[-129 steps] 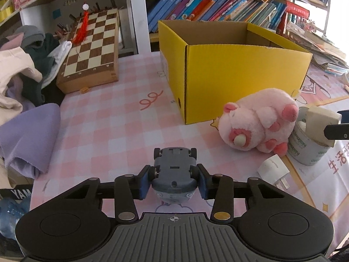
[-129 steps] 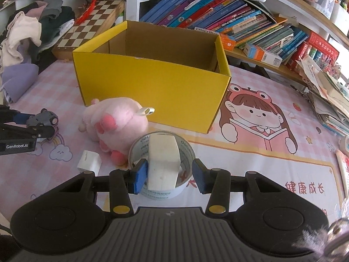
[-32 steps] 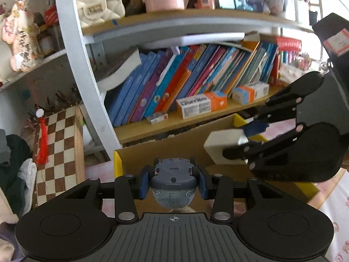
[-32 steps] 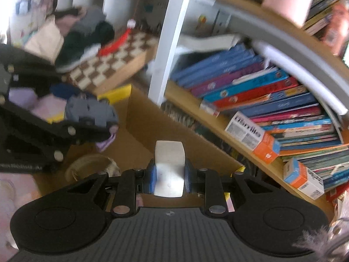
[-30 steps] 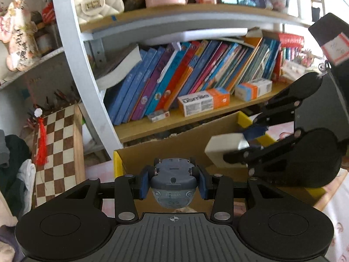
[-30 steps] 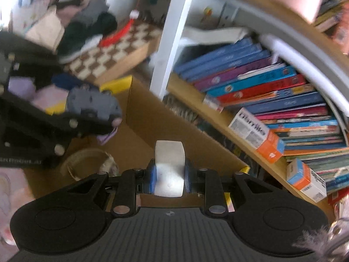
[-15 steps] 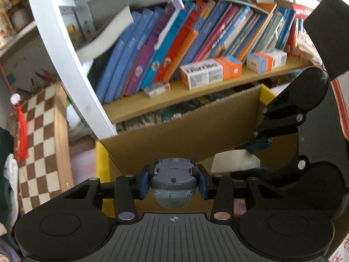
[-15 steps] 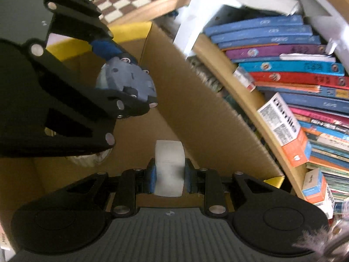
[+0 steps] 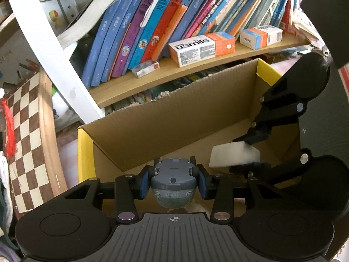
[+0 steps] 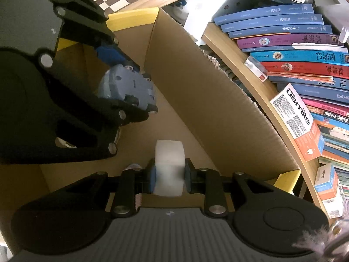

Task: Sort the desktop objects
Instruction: 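Open the left tool to drop the mouse while the right tool releases the white block into the box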

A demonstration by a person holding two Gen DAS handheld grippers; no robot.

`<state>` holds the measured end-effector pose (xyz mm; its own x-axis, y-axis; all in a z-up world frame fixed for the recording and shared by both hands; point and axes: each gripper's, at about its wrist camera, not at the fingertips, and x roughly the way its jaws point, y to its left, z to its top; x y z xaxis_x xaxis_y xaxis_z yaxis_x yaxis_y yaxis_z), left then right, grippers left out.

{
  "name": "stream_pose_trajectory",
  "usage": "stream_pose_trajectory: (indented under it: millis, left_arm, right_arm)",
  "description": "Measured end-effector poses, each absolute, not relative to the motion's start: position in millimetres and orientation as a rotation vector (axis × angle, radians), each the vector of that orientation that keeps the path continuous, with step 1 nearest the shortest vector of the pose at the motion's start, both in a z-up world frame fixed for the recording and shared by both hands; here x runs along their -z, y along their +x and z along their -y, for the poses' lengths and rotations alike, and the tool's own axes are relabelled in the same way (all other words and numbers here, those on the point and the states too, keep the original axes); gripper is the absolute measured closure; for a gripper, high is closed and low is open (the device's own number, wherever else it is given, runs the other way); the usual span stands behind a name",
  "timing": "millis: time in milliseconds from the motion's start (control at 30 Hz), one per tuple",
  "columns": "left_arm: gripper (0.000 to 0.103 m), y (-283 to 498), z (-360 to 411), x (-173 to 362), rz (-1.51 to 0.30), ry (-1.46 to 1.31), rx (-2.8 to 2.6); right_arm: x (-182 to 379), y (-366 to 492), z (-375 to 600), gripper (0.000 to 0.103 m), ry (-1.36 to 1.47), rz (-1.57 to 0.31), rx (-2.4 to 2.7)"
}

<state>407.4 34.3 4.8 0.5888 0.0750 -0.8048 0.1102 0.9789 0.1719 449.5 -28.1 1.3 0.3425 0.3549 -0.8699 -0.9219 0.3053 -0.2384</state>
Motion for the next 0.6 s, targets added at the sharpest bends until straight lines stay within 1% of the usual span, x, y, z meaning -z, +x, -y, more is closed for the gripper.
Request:
stream_pose_trajectory:
  millis: [67,133,267,300,333,367,500,600]
  left_arm:
    - [0.061,408,-34,-4,-0.947,0.215,0.021]
    - [0.061,408,-34,-4,-0.947,0.218,0.02]
    - [0.058,409,-33,-4,-0.95,0.225,0.013]
    - [0.052,409,-33,-4,-0.95,0.229,0.011]
    - [0.049,408,-33,-5,-0.946,0.235,0.006]
    - [0.045,406,-32,-6,-0.941,0.242,0.0]
    - [0.043,400,-31,-13,-0.913,0.249,-0.009]
    - [0.042,395,-31,-20,-0.891,0.254,-0.018]
  right_arm:
    - [-1,450,27,0.078,-0.858,-0.801,-0.979]
    - [-1,450,27,0.073,-0.853,-0.796,-0.979]
    - [-3,449,28,0.06,-0.837,-0.791,-0.974]
    - [-4,448,28,0.056,-0.831,-0.788,-0.974]
    - [-5,448,29,0.053,-0.825,-0.784,-0.974]
    - [-6,447,30,0.049,-0.821,-0.778,-0.972]
    - [-15,443,35,0.037,-0.797,-0.747,-0.964]
    - [-22,440,39,0.035,-0.774,-0.726,-0.96]
